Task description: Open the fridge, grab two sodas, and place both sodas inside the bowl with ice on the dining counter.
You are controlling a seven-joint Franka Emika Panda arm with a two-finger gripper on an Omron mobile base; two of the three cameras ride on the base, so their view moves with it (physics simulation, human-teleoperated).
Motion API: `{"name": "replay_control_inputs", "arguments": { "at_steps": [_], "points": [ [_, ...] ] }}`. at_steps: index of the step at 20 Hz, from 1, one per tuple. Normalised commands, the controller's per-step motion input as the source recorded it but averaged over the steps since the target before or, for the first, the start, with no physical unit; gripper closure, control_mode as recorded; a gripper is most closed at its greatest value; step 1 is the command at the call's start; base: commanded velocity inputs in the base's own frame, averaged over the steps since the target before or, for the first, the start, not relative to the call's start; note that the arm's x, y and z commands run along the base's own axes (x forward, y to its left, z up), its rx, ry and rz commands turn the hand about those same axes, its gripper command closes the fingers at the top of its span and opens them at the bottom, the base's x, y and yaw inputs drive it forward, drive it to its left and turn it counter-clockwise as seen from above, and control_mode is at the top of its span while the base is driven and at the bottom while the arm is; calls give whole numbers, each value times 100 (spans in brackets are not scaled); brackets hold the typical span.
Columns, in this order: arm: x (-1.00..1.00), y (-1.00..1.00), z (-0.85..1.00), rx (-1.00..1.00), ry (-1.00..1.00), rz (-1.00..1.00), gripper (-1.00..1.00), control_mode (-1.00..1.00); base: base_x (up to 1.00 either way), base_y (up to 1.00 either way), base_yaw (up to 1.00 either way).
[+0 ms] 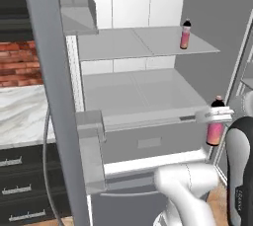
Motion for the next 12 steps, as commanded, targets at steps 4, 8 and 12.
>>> {"name": "replay_control_inputs", "arguments": {
  "at_steps": [4, 8, 12],
  "points": [
    [0, 0, 0, 0, 0, 0, 100, 100, -100, 25, 8],
    [0, 0, 0, 0, 0, 0, 100, 100, -100, 33, 12],
    [0, 0, 0, 0, 0, 0, 100, 100, -100, 44, 17]
  ]
}}
